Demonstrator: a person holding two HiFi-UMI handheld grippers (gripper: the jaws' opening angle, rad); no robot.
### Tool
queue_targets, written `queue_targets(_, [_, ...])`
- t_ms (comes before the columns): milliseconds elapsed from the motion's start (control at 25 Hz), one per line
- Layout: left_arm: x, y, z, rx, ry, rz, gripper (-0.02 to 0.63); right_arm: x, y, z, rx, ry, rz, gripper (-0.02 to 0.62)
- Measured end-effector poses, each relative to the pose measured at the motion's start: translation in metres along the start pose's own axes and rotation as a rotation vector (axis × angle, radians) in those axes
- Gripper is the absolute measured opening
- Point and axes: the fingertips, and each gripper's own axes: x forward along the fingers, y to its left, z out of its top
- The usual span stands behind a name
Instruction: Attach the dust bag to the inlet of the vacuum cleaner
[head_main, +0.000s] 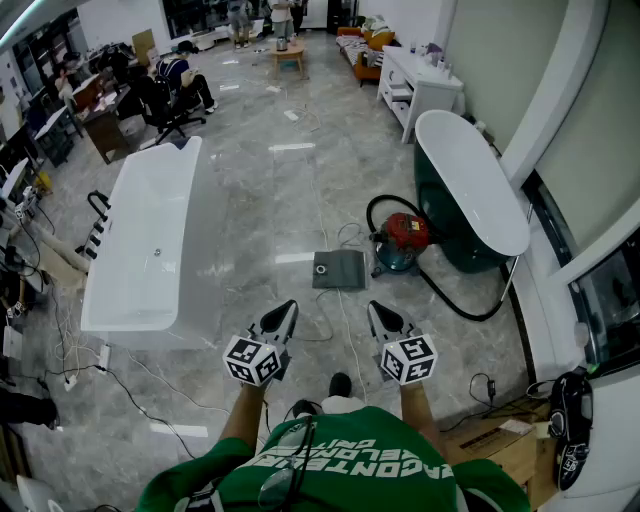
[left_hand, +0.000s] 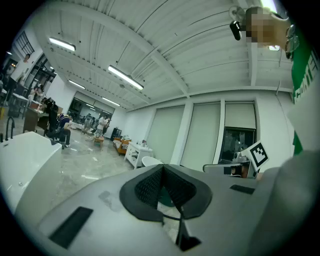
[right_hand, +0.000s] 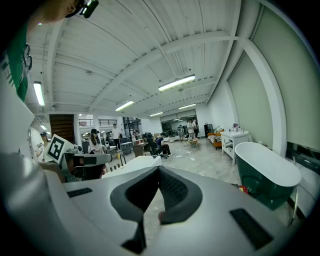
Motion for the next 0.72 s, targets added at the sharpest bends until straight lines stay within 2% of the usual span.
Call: queue_targets(720, [0.029, 0.019, 0.001, -0.01, 0.001, 0.038, 0.005, 0.03, -0.031, 0.005, 0.024, -0.005, 0.01, 0.009])
